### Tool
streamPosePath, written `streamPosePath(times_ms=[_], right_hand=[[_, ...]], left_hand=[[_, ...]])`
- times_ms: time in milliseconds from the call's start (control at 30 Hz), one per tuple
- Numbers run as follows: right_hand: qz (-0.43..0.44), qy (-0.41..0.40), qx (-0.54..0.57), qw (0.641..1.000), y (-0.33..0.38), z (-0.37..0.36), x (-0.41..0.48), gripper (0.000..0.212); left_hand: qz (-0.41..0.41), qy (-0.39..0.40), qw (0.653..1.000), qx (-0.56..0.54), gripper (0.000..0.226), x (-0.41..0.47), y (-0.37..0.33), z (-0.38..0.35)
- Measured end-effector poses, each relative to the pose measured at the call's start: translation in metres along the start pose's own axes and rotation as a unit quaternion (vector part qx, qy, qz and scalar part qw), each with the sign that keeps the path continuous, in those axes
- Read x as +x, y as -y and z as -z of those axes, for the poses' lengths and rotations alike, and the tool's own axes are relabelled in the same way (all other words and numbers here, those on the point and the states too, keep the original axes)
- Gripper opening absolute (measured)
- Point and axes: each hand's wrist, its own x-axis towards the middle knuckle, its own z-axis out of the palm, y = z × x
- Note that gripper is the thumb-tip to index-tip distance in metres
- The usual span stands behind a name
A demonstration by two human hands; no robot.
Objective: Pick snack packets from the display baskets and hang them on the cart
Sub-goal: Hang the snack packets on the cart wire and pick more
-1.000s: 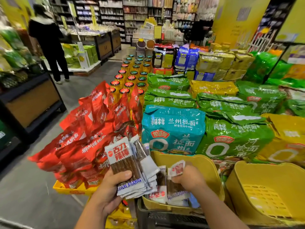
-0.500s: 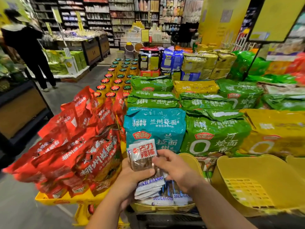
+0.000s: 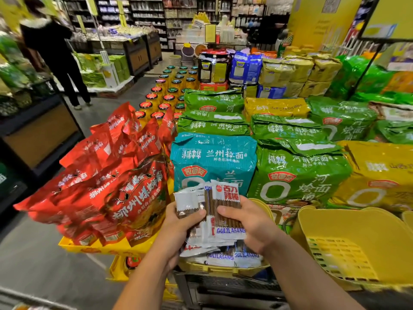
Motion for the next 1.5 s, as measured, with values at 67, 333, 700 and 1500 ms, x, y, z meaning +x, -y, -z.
streamPosePath(times_ms=[67,333,700,1500], right_hand=[[0.000,0.005,-0.008,1.000,0.001,0.004,0.002,0.029],[0.005,-0.070,-0.144,0.987,-0.008,0.045,0.010,0.026],[-0.034,-0.081,-0.416,0.905,-0.071,0.007,0.053,0.023],[0.000,0.016,-0.110,0.994,-0.017,-0.020,0.023,0.035]], left_hand=[[-0.011,0.002,1.000,0.013,0.068,-0.002,0.002,0.000],[-0.022,-0.037,0.999,-0.003,0.078,0.000,0.008,0.019],[-0.052,-0.072,0.995,-0.050,0.064,-0.001,-0.004,0.050],[0.015,0.034,0.994,-0.102,0.032,0.009,-0.004,0.026]])
